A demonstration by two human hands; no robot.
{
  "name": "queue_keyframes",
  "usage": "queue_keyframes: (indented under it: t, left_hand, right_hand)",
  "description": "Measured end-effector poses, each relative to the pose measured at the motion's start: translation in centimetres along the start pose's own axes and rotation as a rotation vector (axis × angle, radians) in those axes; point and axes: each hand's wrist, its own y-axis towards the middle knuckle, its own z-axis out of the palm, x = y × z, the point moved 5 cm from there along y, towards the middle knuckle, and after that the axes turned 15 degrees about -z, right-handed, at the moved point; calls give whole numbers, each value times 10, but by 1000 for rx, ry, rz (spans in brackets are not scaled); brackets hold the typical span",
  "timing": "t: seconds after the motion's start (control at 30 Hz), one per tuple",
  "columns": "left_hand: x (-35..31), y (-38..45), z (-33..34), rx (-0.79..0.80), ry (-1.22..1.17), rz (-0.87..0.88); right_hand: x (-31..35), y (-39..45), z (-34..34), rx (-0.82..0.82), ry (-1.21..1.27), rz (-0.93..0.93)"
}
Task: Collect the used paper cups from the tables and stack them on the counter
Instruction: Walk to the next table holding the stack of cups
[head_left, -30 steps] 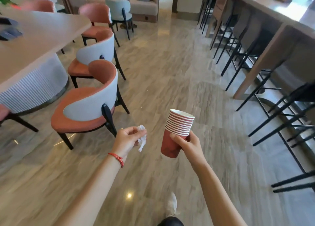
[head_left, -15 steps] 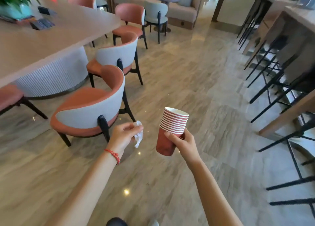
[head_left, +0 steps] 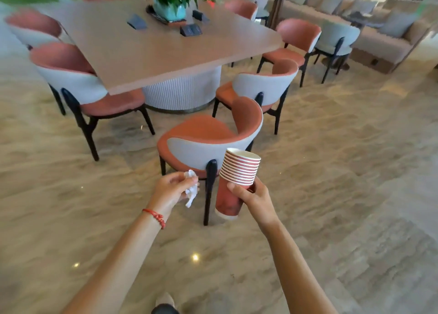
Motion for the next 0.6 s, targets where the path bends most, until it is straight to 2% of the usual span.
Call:
queue_keyframes:
  t: [0.33,0.6]
  left_hand:
    - [-38,22,-154,-260,-114,32]
    - [-50,40,-275,-442,-181,2]
  right_hand:
    - [-17,81,163,320,-21,-4]
    - [-40,121,298,505,27,42]
